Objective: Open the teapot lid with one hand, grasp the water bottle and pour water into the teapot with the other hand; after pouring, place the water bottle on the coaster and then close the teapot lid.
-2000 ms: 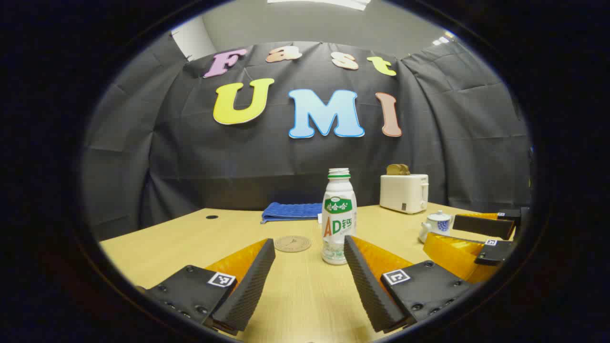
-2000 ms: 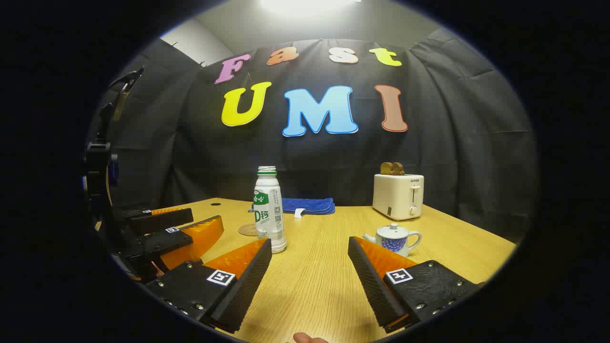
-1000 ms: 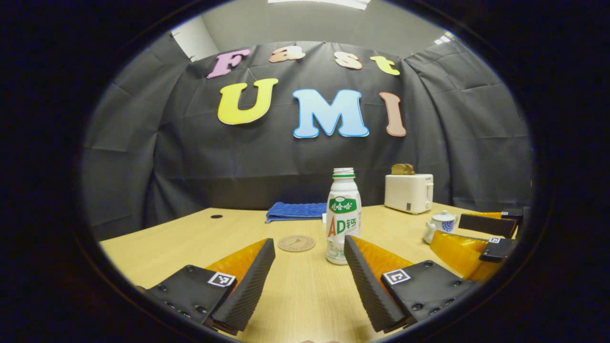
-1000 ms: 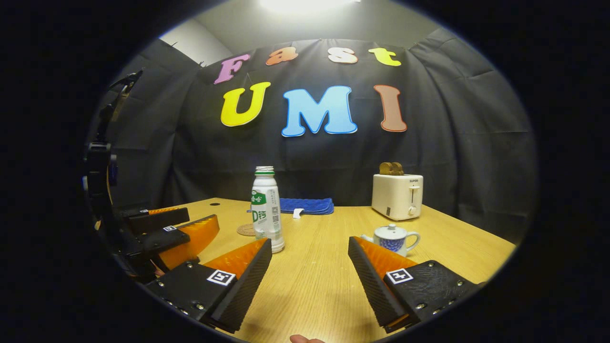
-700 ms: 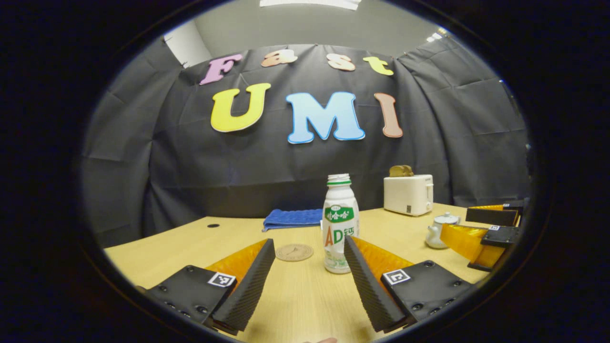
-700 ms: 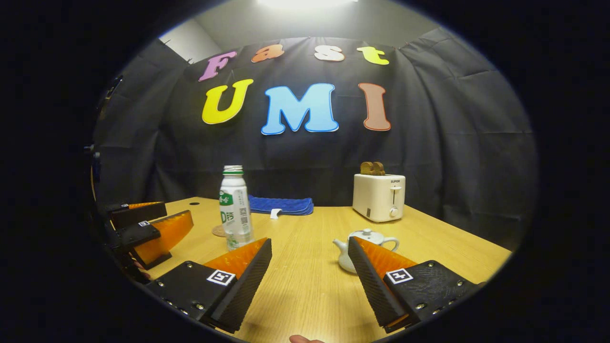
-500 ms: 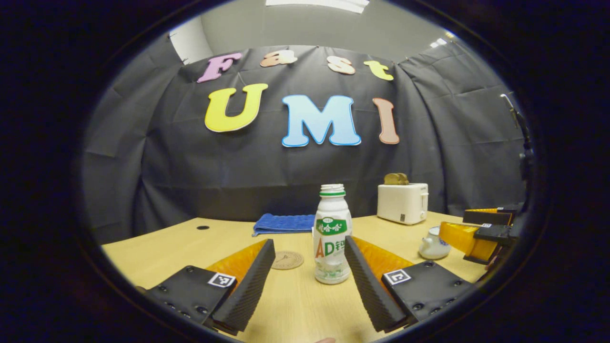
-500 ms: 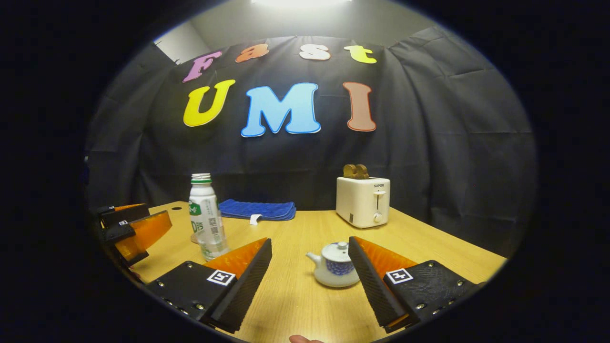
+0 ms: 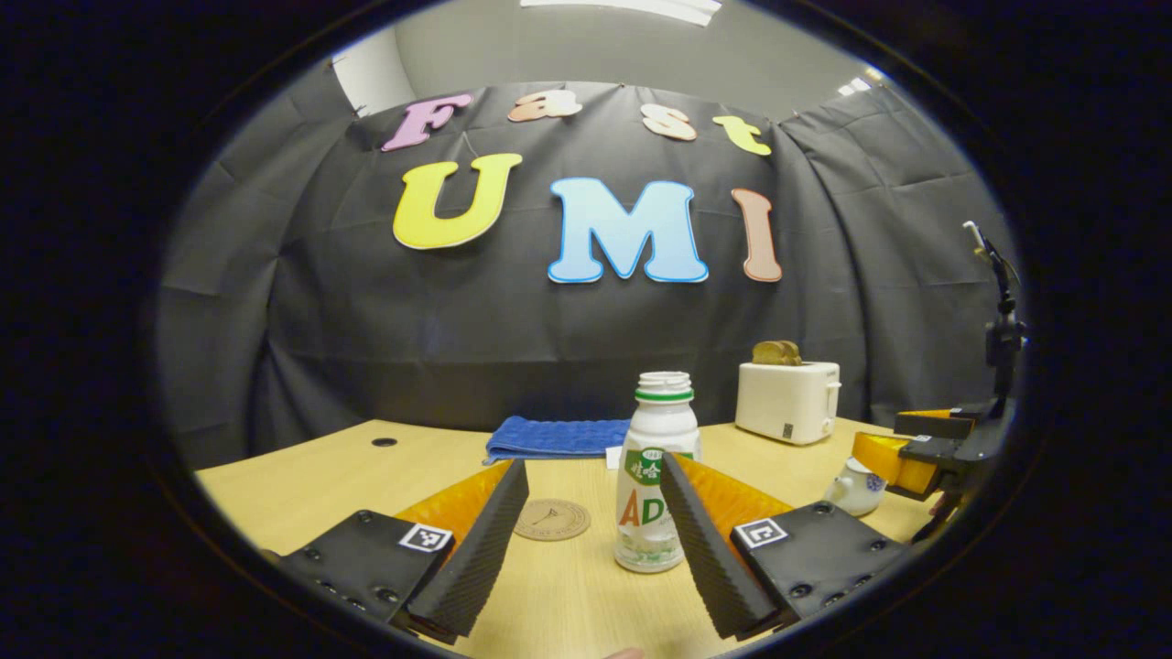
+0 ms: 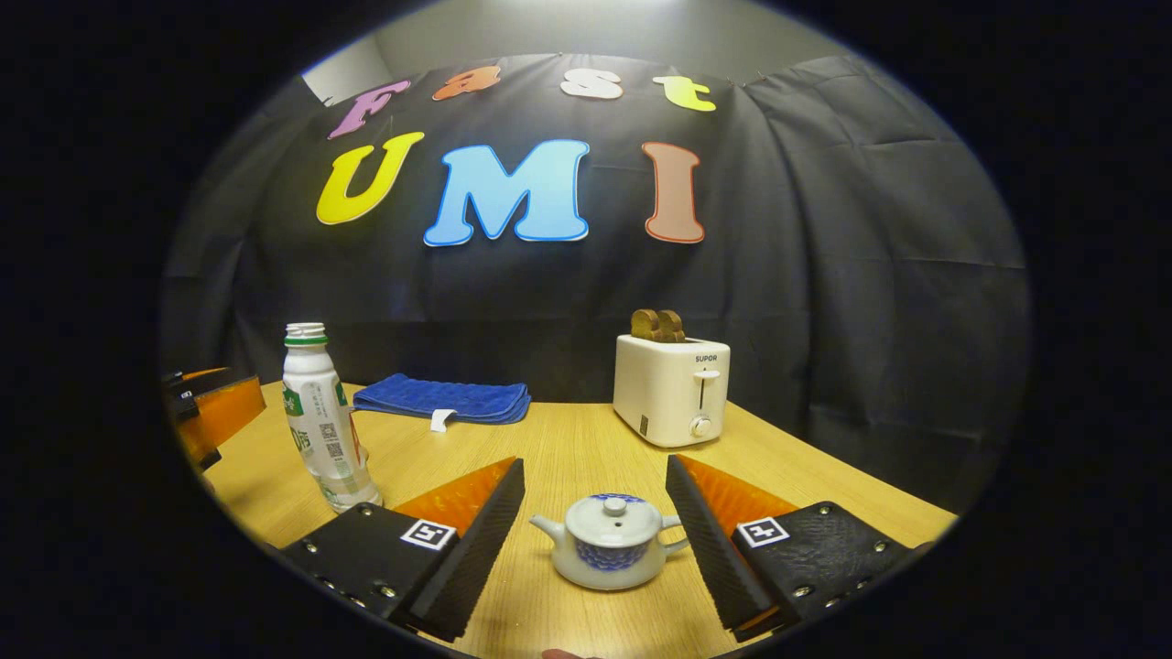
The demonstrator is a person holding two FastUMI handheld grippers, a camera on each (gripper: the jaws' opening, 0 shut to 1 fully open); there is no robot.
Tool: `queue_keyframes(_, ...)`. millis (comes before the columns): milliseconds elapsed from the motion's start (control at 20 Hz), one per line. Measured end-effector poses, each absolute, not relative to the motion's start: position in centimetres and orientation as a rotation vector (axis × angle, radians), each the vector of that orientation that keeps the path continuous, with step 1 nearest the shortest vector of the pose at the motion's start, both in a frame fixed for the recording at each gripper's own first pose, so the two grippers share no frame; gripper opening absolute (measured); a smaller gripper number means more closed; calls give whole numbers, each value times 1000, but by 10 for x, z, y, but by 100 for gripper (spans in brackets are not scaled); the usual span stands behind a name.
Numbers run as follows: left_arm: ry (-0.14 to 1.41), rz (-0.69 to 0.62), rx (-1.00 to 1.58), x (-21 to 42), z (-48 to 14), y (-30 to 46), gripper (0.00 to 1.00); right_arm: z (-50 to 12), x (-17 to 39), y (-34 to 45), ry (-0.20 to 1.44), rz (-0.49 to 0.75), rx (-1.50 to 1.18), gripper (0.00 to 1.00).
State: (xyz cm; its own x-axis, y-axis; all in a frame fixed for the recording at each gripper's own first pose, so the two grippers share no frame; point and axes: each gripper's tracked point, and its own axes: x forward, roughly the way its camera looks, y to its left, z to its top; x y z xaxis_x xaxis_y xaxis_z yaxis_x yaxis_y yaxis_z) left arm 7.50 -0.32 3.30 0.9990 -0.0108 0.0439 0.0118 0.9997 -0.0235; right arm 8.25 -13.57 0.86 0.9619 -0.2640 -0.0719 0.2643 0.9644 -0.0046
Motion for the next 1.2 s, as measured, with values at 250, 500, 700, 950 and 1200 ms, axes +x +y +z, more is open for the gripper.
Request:
queue_keyframes(250,-65,-20,-16,77,38,-5,100,7,92,-142,82,-289,-23,80)
queue_keyframes(500,-42,-23,-18,78,32,-2,98,-22,102,-151,186,-313,42,40)
queue_keyframes(700,-59,-27,-8,77,38,-1,100,-12,95,-147,185,-300,18,19)
queue_keyframes(950,-40,-48,10,79,33,-11,100,-9,96,-150,183,-295,-30,2)
queue_keyframes(1200,-17,-69,30,88,20,-31,100,28,84,-146,44,-278,-48,2)
